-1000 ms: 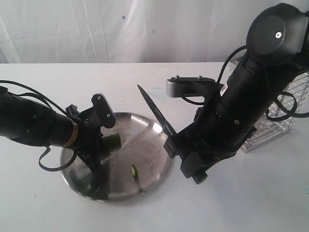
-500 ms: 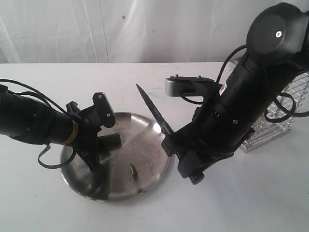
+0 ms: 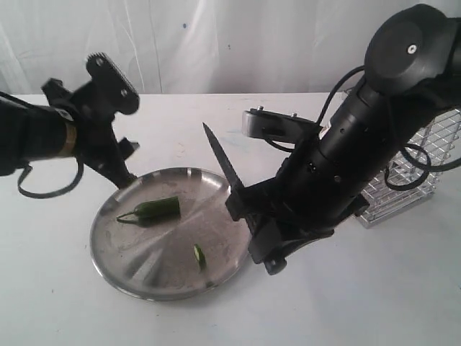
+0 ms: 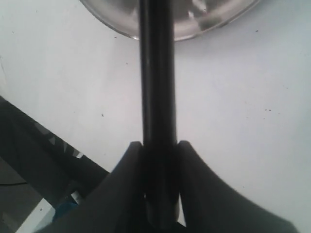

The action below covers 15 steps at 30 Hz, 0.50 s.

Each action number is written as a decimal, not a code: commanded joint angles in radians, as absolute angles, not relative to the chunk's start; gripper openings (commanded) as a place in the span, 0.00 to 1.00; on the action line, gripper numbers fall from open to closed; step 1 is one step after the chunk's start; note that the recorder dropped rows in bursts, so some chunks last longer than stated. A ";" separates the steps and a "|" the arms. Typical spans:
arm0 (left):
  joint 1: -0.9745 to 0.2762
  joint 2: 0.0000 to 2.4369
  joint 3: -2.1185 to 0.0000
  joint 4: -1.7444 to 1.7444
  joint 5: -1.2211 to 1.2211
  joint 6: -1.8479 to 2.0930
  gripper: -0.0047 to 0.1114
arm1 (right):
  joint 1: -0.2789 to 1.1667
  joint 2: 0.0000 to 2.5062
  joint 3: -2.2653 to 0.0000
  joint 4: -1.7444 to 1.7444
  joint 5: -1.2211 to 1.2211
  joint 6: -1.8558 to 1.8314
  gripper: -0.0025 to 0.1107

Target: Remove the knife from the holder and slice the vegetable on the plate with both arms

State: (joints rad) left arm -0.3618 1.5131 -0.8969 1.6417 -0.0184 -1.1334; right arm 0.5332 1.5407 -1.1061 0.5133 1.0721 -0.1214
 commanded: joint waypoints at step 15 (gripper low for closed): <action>-0.360 1.635 -0.956 1.569 0.170 -1.322 0.04 | 0.792 1.877 -1.326 0.345 0.944 0.250 0.02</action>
